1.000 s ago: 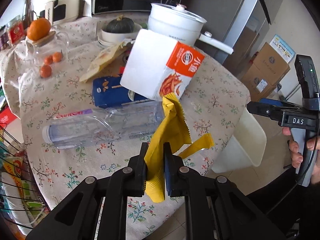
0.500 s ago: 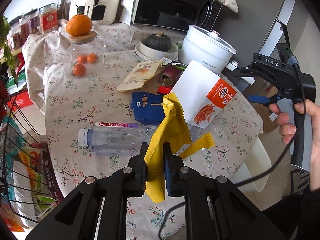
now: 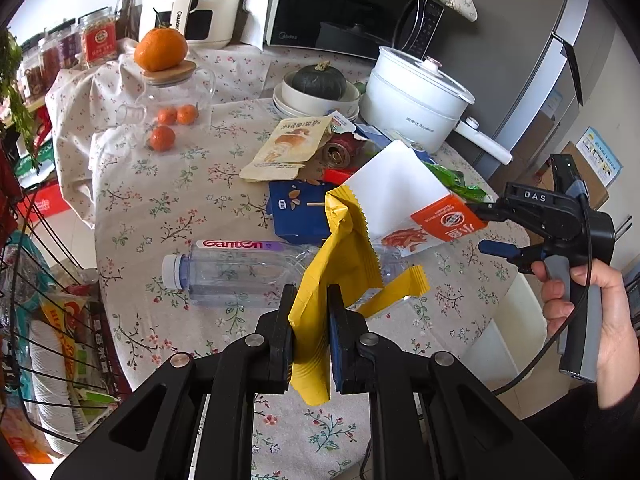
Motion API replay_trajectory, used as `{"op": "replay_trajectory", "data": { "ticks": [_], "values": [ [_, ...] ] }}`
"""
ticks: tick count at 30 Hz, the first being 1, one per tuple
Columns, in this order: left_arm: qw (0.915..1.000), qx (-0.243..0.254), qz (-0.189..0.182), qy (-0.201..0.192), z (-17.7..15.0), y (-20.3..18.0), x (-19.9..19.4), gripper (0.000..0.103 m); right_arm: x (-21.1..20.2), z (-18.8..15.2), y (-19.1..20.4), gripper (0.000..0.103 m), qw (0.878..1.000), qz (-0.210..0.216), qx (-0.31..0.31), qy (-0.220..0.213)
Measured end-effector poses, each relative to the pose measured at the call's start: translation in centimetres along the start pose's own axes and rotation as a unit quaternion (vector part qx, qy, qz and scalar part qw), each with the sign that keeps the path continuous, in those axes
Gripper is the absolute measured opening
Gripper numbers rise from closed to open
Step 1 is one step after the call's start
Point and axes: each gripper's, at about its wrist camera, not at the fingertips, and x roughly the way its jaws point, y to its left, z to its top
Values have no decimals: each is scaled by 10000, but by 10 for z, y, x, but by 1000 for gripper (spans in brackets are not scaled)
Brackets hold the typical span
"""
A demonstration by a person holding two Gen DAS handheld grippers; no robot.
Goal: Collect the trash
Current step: 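Grasp the orange-and-white milk carton with the right gripper while the left gripper holds the wrapper, then carry the carton and wrapper over the white bin and open both grippers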
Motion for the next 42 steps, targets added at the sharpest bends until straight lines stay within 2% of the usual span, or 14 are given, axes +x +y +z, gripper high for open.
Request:
{"op": "replay_trajectory", "data": {
  "ticks": [2, 4, 5, 7, 10, 15, 20, 25, 27, 37, 42],
  "values": [
    [10000, 32, 13, 14, 0, -3, 2, 15, 1, -6, -11, 63, 9997, 170, 128, 72],
    [10000, 67, 24, -1, -1, -5, 2, 15, 3, -12, -22, 41, 9983, 460, 318, 181],
    [10000, 79, 31, -15, -1, -6, 2, 15, 4, -15, -26, 36, 9968, 632, 442, 231],
    [9999, 87, 53, -25, -1, -8, 3, 15, 8, -19, -33, 16, 9932, 933, 622, 304],
    [9999, 69, 83, -12, -1, -8, 4, 15, 10, -24, -37, 5, 9920, 1028, 678, 293],
    [9999, 88, 96, -35, -1, -8, 4, 15, -20, -18, -41, 3, 9949, 893, 441, -153],
    [9999, 104, 65, -2, 0, -14, 9, 15, -61, -5, -52, 2, 9959, 518, 138, -732],
    [9998, 171, 44, -54, 1, -25, 11, 15, -86, 5, -63, 2, 9940, 209, 19, -1077],
    [9998, 207, 17, -82, 2, -30, 11, 15, -97, 8, -64, 2, 9918, -44, -119, -1273],
    [9992, 366, -58, -135, 10, -62, 19, 15, -138, 3, -90, 2, 9804, -648, -648, -1744],
    [9986, 507, -105, -126, 11, -85, 28, 15, -146, 0, -112, 2, 9764, -837, -633, -1890]
  ]
}}
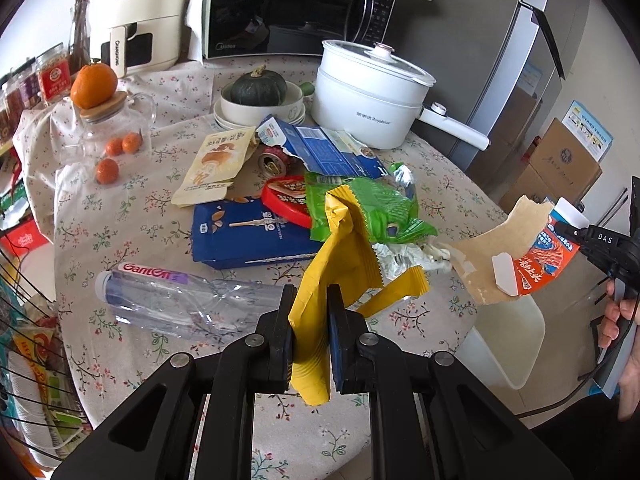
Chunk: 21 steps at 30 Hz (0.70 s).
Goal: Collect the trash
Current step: 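Carry the carton and wrapper over the white bin and open both grippers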
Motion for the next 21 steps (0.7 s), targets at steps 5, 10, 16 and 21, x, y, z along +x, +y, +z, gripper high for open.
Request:
{"op": "replay_trajectory", "data": {
  "ticks": [5, 10, 16, 21],
  "values": [
    [9995, 207, -233, 27, 3, -29, 6, 15, -9, -2, -30, 2, 9998, 44, 180, -60],
    [9978, 467, -463, -46, 7, -67, 8, 15, -28, -5, -54, 2, 9995, 126, 217, -213],
    [9933, 905, -708, -85, 2, -117, 13, 15, -47, -14, -93, 2, 9993, -215, 72, -311],
    [9892, 1138, -910, 142, -14, -150, 27, 15, -57, -28, -144, 2, 9980, -518, 226, -275]
  ]
}}
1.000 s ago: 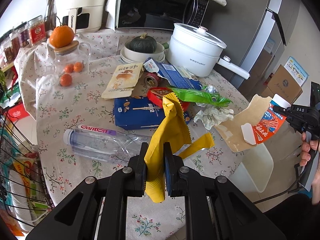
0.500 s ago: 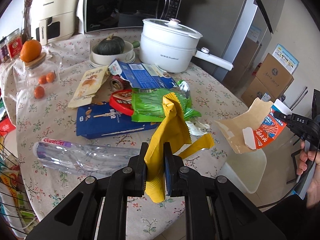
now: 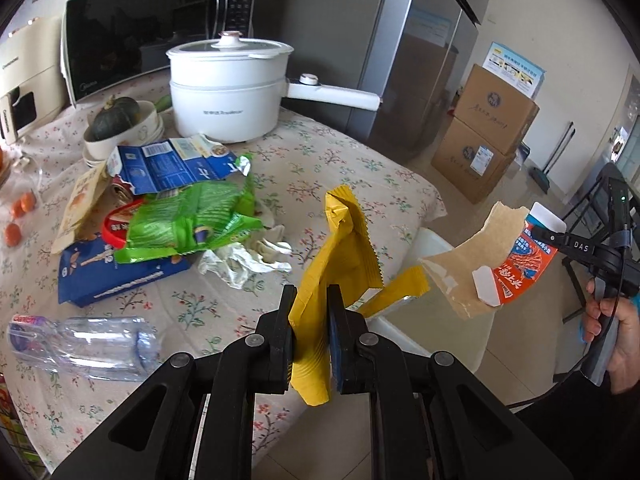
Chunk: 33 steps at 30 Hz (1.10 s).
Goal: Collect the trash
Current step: 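Carry the carton and wrapper over the white bin and open both grippers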
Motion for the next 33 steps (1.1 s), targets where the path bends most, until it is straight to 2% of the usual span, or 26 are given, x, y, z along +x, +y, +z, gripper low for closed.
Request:
{"op": "replay_trajectory", "data": {
  "ticks": [4, 7, 11, 14, 15, 17, 18, 19, 21, 29, 33],
  "values": [
    [9995, 257, -79, 166, -9, -23, 14, 15, 14, -14, -41, 2, 9988, -329, 161, 329],
    [9989, 396, -104, 209, -13, -36, 20, 15, 34, -24, -52, 2, 9970, -392, 198, 637],
    [9985, 472, -100, 271, -15, -44, 28, 15, 56, -31, -43, 2, 9948, -249, 134, 982],
    [9984, 490, -118, 273, -12, -50, 33, 15, 68, -31, -27, 3, 9940, -185, -105, 1074],
    [9983, 492, -131, 275, -11, -51, 34, 15, 72, -30, -24, 8, 9938, -140, -118, 1095],
    [9981, 502, -179, 312, -11, -56, 38, 15, 80, -28, -23, 10, 9922, -132, -22, 1238],
    [9978, 531, -199, 349, -11, -60, 41, 15, 84, -29, -25, 20, 9904, -88, 57, 1382],
    [9975, 560, -205, 382, -11, -63, 44, 15, 86, -30, -27, 37, 9885, -26, 164, 1502],
    [9968, 613, -232, 466, -11, -69, 51, 15, 85, -32, -33, 53, 9870, -26, 321, 1575],
    [9920, 942, -309, 778, -15, -101, 86, 15, 66, -33, -54, 61, 9849, 29, 697, 1586],
    [9904, 991, -380, 888, -17, -113, 104, 15, 58, -32, -58, 64, 9856, -16, 669, 1553]
  ]
}}
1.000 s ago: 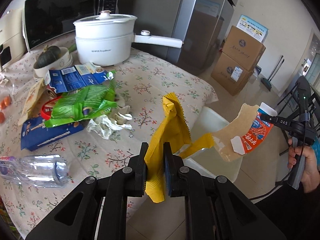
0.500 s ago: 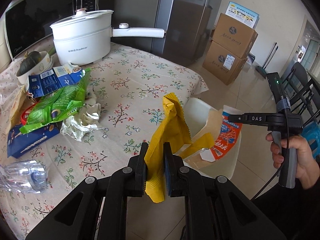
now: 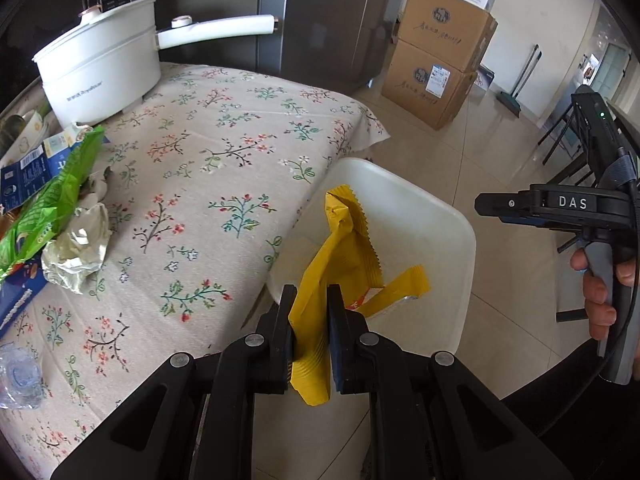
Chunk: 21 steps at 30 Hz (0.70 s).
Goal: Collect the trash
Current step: 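Carry the carton and wrapper over the white bin and open both grippers, then move both tools back to the table toward the water bottle and green bag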
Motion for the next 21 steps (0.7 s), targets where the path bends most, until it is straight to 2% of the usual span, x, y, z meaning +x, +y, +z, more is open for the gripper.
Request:
{"op": "replay_trajectory", "data": {
  "ticks": [4, 7, 8, 9, 11, 21],
  "values": [
    [9999, 109, -90, 18, 5, -12, 14, 16, -7, -1, -2, 66, 9998, -121, -96, -91],
    [9993, 250, -179, -215, 9, -19, 17, 20, -12, 1, -5, 67, 9996, -192, -107, -169],
    [9990, 332, -96, -268, 10, -22, 17, 31, -14, 1, -7, 67, 9995, -214, -96, -200],
    [9987, 413, 32, -289, 11, -24, 18, 48, -15, 2, -8, 68, 9994, -240, -73, -226],
    [9980, 481, 213, -360, 10, -24, 17, 66, -17, 4, -11, 69, 9993, -282, -6, -255],
    [9986, 206, 378, -295, 6, 2, 1, 73, -20, 7, 4, 72, 9989, -317, -110, -330]
  ]
}}
